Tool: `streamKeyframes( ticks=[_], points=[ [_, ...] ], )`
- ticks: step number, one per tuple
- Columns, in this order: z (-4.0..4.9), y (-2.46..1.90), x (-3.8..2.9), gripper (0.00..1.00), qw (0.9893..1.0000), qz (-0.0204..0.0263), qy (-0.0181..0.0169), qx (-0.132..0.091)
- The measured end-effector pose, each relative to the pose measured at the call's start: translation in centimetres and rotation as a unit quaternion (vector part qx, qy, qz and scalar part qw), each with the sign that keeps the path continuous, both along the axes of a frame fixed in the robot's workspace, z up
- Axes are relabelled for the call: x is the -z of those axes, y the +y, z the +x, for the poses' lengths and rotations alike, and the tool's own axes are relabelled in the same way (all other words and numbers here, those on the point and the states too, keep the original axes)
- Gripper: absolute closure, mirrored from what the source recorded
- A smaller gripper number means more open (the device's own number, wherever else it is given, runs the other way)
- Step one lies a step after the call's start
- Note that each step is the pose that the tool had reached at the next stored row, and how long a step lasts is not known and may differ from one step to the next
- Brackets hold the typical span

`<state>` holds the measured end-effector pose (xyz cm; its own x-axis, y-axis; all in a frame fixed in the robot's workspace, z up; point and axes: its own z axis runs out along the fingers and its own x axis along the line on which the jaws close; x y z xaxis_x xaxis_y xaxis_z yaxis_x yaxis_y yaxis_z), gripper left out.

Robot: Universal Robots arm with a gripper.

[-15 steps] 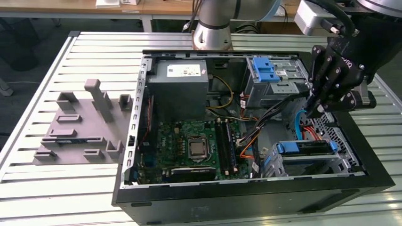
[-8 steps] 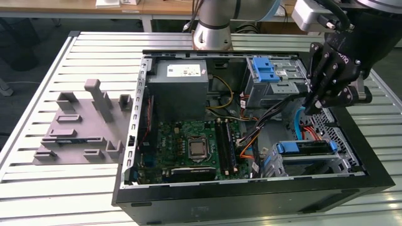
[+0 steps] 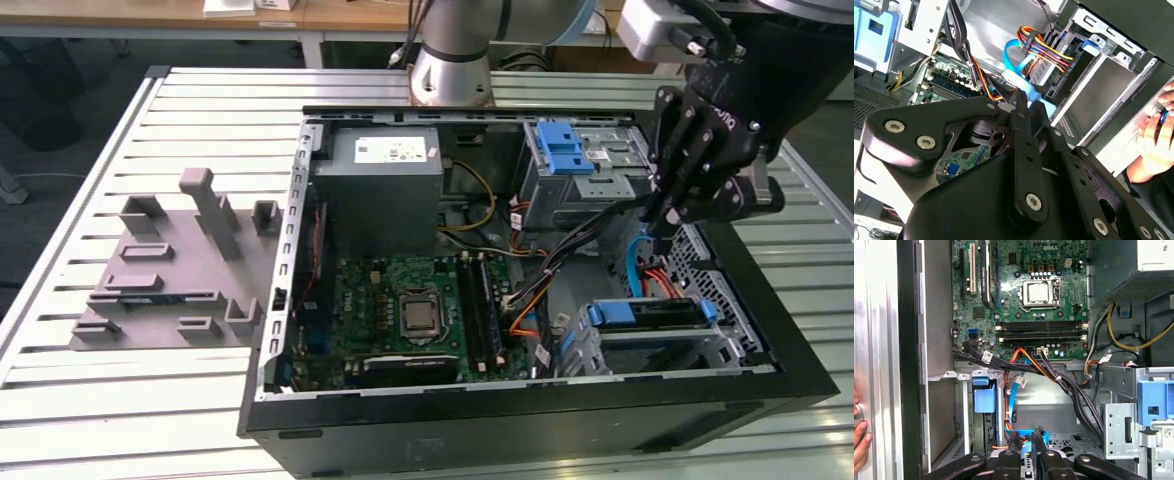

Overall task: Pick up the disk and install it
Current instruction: 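Insert the second disk wire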

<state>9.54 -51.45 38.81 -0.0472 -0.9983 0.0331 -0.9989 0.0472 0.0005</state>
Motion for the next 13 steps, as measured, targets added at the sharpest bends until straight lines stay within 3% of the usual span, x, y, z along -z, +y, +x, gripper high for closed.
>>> streamKeyframes(
  ticks=[13],
  points=[
    [0.14, -0.23, 1.35, 0.76, 1.0000, -0.0002, 0.0001, 0.000]
  ],
)
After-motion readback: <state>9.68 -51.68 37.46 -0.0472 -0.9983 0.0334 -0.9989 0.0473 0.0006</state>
